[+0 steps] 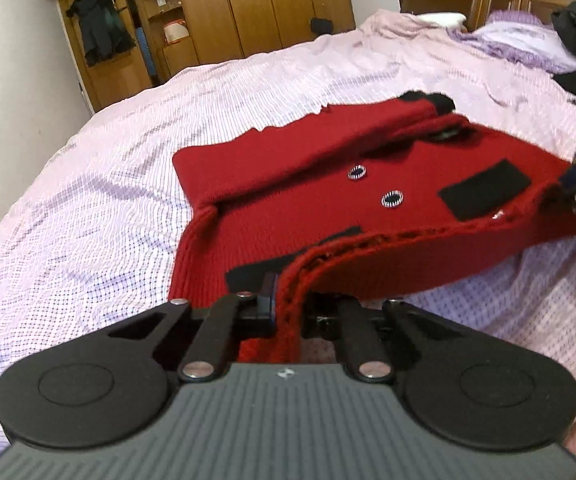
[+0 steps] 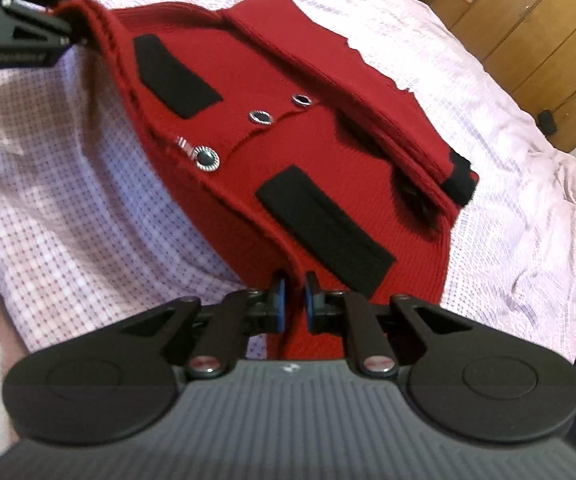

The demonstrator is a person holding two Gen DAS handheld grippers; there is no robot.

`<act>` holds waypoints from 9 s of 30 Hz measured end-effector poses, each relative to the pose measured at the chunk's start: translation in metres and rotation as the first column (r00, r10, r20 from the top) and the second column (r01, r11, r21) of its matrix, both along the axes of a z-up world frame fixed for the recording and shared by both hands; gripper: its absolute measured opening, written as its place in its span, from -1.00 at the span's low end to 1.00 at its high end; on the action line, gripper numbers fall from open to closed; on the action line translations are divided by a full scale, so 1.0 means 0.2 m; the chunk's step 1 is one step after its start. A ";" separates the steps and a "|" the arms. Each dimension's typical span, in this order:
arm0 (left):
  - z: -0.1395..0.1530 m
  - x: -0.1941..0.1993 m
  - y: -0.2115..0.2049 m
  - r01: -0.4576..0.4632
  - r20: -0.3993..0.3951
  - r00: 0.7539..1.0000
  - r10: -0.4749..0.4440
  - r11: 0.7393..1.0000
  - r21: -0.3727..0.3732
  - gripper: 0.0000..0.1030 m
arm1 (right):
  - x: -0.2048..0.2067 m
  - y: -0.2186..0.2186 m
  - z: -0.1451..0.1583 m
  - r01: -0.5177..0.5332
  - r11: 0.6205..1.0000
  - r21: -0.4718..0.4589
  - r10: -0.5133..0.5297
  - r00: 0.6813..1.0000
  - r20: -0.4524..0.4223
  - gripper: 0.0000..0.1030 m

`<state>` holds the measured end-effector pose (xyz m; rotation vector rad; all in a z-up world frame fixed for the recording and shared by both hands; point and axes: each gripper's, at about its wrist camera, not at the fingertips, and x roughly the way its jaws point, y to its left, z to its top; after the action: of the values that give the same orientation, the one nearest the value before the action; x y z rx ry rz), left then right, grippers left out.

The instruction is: Fold small clothes

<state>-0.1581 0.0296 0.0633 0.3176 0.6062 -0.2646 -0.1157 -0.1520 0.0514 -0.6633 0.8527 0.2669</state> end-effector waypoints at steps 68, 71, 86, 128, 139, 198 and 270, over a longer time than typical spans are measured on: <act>0.04 1.45 0.03 -0.164 -0.040 0.986 0.163 0.986 -0.031 0.12 | 1.07 -0.15 0.06 0.145 0.959 0.242 -0.230 0.899 0.372 0.30; 0.09 1.42 0.08 -0.184 -0.026 0.983 0.183 0.982 -0.050 0.13 | 1.01 -0.23 0.11 0.162 0.948 0.273 -0.260 0.889 0.376 0.30; 0.04 1.45 0.31 -0.282 -0.101 0.957 0.270 0.952 -0.123 0.24 | 1.01 -0.64 0.12 0.314 0.824 0.473 -0.456 0.862 0.223 0.30; 0.08 1.84 0.39 -0.322 -0.097 0.946 0.308 0.880 -0.348 -0.75 | 1.42 -0.78 0.12 0.314 0.736 0.599 -0.552 0.792 0.263 -0.78; -0.18 1.92 0.35 -0.374 -0.138 0.925 0.353 0.910 -0.177 -0.32 | 1.56 -0.76 -0.16 0.480 0.747 0.460 -0.598 0.788 0.148 -0.50; 0.06 0.94 0.31 -0.346 -0.268 0.921 0.283 0.910 -0.228 0.27 | 0.56 -0.67 -0.05 0.548 -0.075 0.833 -0.722 0.546 -0.424 0.59; 0.21 1.00 0.53 -0.432 -0.173 0.897 0.406 0.887 -0.161 0.29 | 1.02 -0.02 0.35 0.081 0.530 0.844 -0.518 0.819 0.247 -0.39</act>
<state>0.0411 0.1356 0.1047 -0.0281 0.7602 0.0758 0.0884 -0.1565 0.1207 0.3217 0.2686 0.1230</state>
